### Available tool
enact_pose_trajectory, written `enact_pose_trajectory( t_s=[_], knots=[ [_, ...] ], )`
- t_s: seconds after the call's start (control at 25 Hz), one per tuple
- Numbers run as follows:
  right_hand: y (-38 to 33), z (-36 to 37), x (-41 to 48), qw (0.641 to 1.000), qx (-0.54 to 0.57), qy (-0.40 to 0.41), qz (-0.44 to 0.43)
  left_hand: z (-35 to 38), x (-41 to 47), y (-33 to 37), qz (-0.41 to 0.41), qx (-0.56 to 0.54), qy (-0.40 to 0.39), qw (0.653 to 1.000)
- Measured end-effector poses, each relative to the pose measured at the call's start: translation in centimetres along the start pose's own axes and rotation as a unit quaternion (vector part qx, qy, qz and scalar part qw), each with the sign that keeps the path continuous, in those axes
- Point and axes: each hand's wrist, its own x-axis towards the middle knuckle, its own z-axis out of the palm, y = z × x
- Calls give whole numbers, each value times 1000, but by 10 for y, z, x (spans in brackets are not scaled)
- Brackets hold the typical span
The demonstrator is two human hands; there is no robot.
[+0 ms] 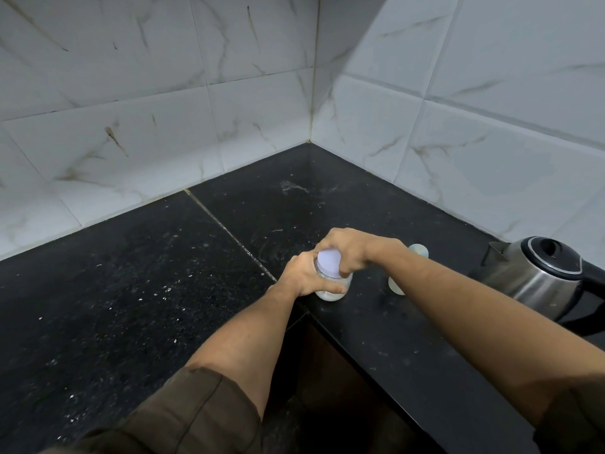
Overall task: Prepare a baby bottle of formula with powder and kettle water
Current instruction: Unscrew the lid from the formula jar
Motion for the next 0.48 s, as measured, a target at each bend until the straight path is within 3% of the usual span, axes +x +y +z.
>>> enact_pose_trajectory(
  t_s=[0.08,0.24,0.48],
  knots=[
    [0,1,0,1000,-2,11,8,0,0,0,0,-3,-1,1000],
    [0,8,-2,990,3,80,120,0,0,0,7,1,-1,1000],
    [6,1,0,998,8,43,43,0,0,0,6,0,-6,1000]
  ],
)
